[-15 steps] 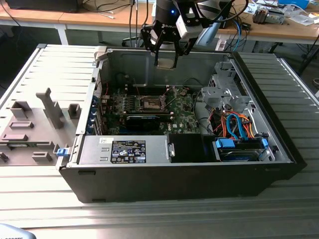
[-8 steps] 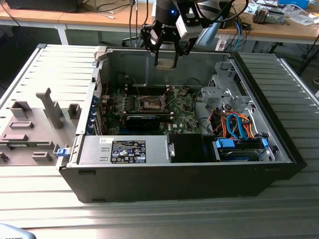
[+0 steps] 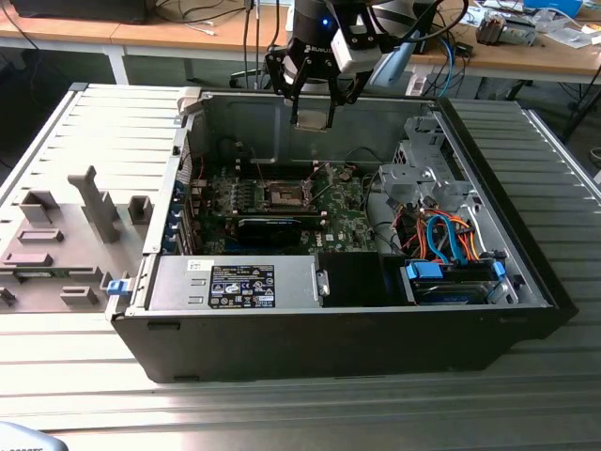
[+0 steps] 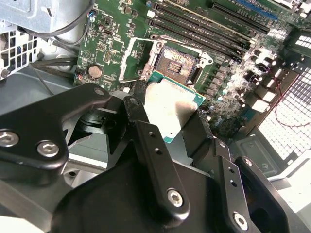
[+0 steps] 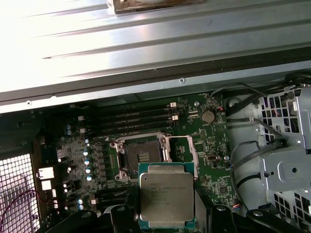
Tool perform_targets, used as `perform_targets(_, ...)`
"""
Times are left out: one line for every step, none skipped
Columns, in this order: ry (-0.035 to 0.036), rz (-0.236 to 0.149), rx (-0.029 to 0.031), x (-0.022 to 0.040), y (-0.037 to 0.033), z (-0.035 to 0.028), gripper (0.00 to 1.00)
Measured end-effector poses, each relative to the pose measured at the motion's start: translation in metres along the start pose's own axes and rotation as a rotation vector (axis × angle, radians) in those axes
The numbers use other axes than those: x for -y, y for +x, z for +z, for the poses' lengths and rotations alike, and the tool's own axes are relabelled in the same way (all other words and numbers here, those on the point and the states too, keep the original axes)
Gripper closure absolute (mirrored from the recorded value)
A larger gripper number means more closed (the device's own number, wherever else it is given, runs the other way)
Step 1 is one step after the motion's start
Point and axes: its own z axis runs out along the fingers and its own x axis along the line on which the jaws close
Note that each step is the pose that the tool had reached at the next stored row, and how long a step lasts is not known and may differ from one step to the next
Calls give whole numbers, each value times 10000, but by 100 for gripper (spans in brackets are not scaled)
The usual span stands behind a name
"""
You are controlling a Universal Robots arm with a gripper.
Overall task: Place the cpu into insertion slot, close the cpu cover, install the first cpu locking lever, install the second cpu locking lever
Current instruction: 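Place the cpu into insertion slot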
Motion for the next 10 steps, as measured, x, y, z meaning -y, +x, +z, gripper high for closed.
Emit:
perform_targets(0, 7, 0, 0, 0, 0, 45)
perform_targets(0, 13, 1, 0, 0, 0, 45)
perform_targets(0, 18, 0, 0, 0, 0, 45)
perform_targets(0, 27, 1, 0, 0, 0, 45)
perform_targets(1, 36, 1, 0, 0, 0, 45)
perform_targets(1, 46, 1, 0, 0, 0, 45)
perform_targets(1, 54, 0, 0, 0, 0, 45)
perform_targets(1, 60, 1, 0, 0, 0, 45)
perform_targets(2, 66, 1, 0, 0, 0, 45)
perform_targets(1, 71, 1, 0, 0, 0, 45)
